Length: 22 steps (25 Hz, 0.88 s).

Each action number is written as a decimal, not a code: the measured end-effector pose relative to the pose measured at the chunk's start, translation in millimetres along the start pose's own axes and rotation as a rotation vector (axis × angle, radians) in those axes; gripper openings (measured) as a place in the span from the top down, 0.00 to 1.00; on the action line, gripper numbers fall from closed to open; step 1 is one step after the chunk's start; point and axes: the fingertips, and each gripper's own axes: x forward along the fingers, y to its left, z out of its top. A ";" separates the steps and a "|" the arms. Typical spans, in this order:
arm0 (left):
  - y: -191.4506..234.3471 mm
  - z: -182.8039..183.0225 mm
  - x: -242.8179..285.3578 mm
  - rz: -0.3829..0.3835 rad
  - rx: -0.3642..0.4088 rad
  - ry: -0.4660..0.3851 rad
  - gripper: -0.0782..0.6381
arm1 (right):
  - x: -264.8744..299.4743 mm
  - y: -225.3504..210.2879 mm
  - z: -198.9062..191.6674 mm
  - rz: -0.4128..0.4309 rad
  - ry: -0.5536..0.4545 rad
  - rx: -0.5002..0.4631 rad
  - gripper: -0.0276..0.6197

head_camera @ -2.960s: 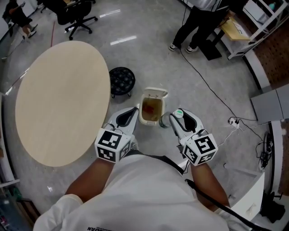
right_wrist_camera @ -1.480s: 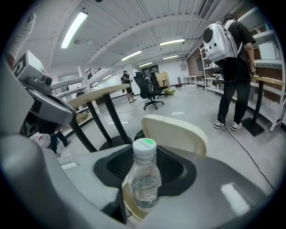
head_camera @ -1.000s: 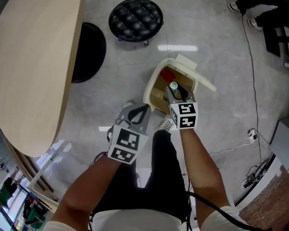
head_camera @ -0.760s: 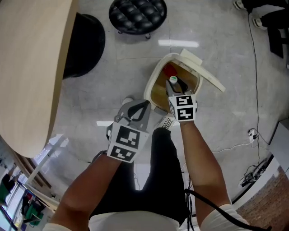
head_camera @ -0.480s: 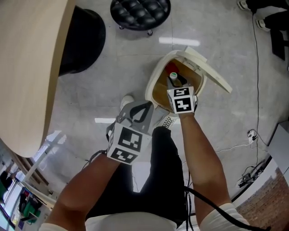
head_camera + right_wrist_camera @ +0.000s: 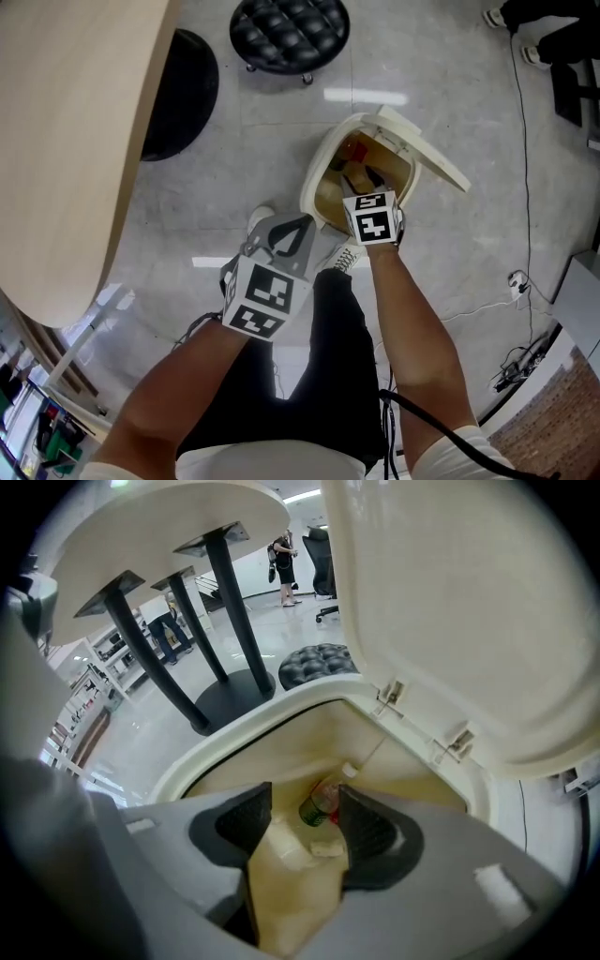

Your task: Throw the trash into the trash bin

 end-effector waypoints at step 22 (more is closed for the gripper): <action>-48.0 119.8 -155.5 -0.126 0.282 -0.142 0.88 | -281.4 81.2 110.7 0.108 -0.376 0.186 0.95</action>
